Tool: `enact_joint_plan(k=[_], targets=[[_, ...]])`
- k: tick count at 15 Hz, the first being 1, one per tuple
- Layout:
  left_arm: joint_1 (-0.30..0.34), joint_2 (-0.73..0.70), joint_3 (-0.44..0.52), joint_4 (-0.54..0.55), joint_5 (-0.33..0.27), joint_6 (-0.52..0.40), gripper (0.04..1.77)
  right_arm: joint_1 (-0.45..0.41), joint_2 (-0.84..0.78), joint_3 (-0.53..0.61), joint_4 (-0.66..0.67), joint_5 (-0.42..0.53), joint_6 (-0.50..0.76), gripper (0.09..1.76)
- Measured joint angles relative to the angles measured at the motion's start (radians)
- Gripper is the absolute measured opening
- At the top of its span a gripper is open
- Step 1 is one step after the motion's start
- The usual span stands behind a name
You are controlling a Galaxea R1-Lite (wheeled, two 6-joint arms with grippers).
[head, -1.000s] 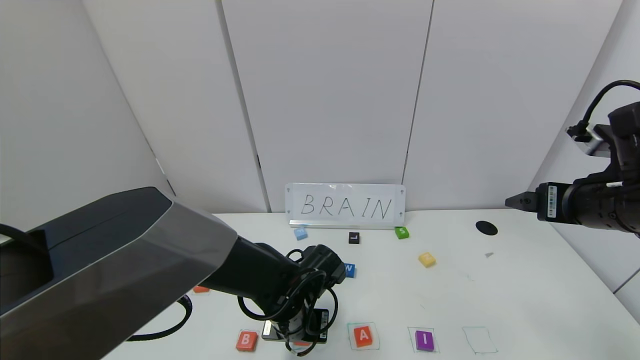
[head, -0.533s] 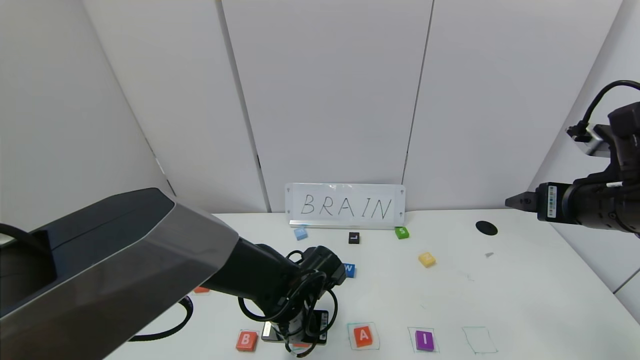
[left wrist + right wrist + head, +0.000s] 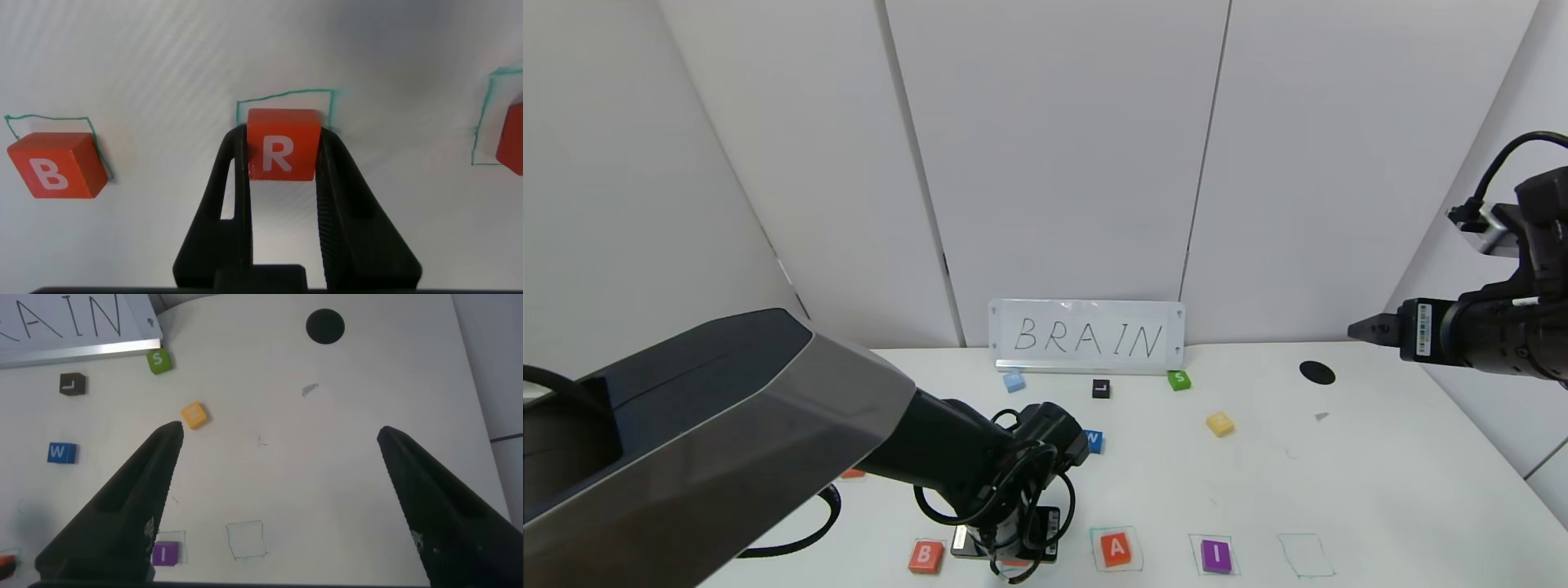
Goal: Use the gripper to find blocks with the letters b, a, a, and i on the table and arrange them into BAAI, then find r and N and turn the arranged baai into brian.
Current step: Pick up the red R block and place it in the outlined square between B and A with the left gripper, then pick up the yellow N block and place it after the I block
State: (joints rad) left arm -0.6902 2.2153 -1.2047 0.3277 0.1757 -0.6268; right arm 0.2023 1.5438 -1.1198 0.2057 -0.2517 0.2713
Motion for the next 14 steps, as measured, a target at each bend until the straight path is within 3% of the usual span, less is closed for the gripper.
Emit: enact_joint_plan(k=[3,7,14], targets=[[0.0,0.001,0.0,0.0,0.002,0.0,0.53,0.0,0.0,0.0,0.0,0.0,0.001,1.71],[-0.004,0.004,0.0,0.0,0.005,-0.001,1.0,-0.001,0.0,0.0,0.0,0.0,0.0,1.71],[-0.006,-0.006,0.003,0.002,0.015,-0.001,1.4,-0.005,0.0,-0.001,0.0,0.001,0.0,1.71]])
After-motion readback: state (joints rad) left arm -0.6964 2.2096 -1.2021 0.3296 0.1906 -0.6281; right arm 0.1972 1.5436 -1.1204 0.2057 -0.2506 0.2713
